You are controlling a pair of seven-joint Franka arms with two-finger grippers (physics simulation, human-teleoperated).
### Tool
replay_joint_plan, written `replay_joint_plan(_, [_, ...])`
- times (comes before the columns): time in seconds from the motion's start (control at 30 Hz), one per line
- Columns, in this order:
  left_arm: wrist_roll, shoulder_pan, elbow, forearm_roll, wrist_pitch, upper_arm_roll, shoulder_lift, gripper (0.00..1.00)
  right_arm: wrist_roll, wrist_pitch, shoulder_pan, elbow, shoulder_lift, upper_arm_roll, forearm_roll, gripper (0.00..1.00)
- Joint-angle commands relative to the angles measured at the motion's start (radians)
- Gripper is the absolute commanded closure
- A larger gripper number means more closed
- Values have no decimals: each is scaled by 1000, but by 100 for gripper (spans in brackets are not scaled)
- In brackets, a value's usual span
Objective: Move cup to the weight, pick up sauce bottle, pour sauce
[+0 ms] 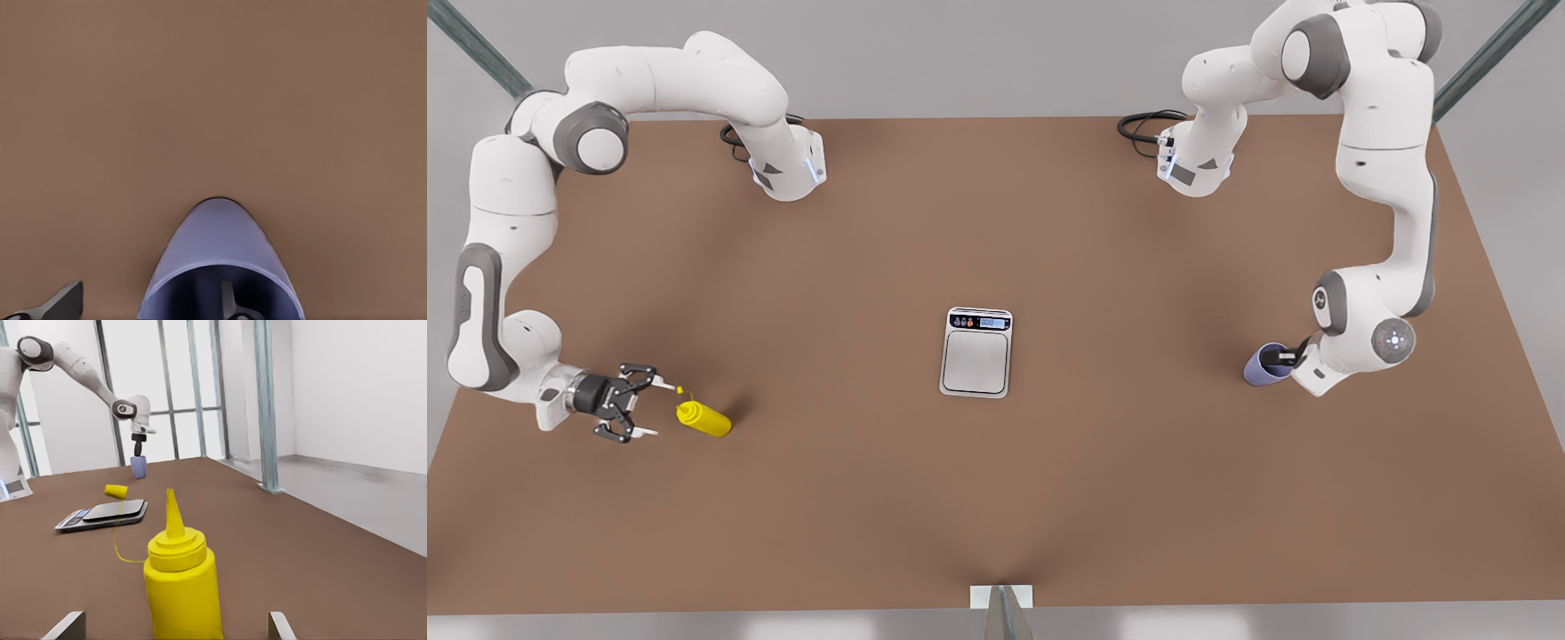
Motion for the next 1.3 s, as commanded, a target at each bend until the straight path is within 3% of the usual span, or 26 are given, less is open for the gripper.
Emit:
replay_joint_plan(0.0, [0,0,1,1,0,0,-2,22,-2,0,0,0,1,0,0,0])
replay_joint_plan(0.03, [0,0,1,1,0,0,-2,36,-2,3,-2,0,8,0,0,0])
replay_joint_plan(0.1, [0,0,1,1,0,0,-2,49,-9,5,-2,0,12,0,0,0])
replay_joint_plan(0.27, [-29,0,1,-1,0,-2,2,65,-35,23,-11,-2,46,0,0,0])
replay_joint_plan(0.37, [-31,0,4,-1,2,-2,8,68,-44,25,-14,-2,52,0,0,0])
replay_joint_plan(0.5, [-34,-1,7,-1,2,-2,9,79,-44,26,-5,-2,52,0,8,0])
replay_joint_plan(0.9, [-133,-5,54,1,-6,-41,-11,79,-57,51,55,-11,55,0,26,0])
replay_joint_plan(0.97, [-239,-9,59,-1,-12,-118,-67,79,-57,64,68,-11,55,0,28,0])
replay_joint_plan(1.13, [-627,-57,171,-65,-104,-333,-58,79,-55,72,95,-11,55,0,29,0])
replay_joint_plan(1.27, [-831,-221,341,-64,-100,-393,69,79,-54,72,103,-11,55,0,43,0])
